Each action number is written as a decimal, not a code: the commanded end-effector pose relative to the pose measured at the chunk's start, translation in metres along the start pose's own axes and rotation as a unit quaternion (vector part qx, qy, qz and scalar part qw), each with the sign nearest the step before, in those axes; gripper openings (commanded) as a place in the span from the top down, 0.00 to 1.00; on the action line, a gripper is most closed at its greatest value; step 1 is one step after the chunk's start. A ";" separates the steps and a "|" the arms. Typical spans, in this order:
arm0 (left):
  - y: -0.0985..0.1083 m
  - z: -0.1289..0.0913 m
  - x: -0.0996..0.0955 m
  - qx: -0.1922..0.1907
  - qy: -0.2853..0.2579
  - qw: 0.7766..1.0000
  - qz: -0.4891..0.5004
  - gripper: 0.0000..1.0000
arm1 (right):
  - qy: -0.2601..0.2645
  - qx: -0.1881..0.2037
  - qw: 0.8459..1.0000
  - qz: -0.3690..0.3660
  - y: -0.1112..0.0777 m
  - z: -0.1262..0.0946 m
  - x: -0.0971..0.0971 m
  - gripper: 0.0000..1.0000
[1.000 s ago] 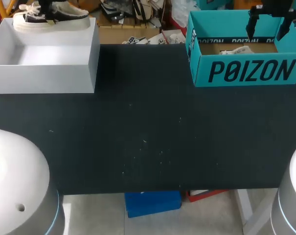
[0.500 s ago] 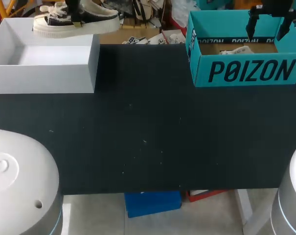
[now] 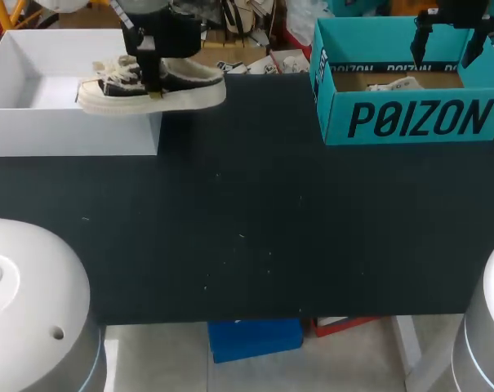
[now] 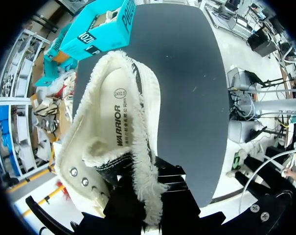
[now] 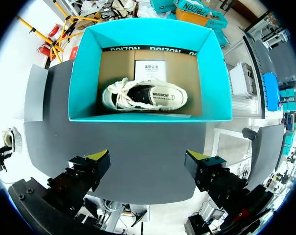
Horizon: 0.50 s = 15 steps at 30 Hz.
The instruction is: Take the shoe out of the shoebox, open the shoe tongue, remove and reinsert the insole, then place the shoe into the shoebox
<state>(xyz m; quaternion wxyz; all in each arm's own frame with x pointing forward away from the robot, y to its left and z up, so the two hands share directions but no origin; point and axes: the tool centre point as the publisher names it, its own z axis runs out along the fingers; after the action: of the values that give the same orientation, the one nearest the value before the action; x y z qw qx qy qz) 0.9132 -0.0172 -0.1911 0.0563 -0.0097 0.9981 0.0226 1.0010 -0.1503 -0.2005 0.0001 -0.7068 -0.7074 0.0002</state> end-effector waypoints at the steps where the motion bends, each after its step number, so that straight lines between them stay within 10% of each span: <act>1: -0.024 0.015 0.027 -0.007 -0.053 0.999 -0.003 1.00 | 0.000 0.000 1.000 0.000 0.000 0.000 0.000 0.00; 15: -0.112 0.096 0.096 -0.012 -0.017 0.999 0.028 1.00 | 0.000 0.000 1.000 0.000 0.000 0.000 0.000 0.00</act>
<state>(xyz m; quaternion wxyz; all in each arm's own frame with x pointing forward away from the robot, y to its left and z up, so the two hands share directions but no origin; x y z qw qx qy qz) 0.8281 -0.1091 -0.2797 0.0749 0.0205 0.9965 0.0305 1.0010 -0.1503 -0.2005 0.0001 -0.7069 -0.7074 0.0002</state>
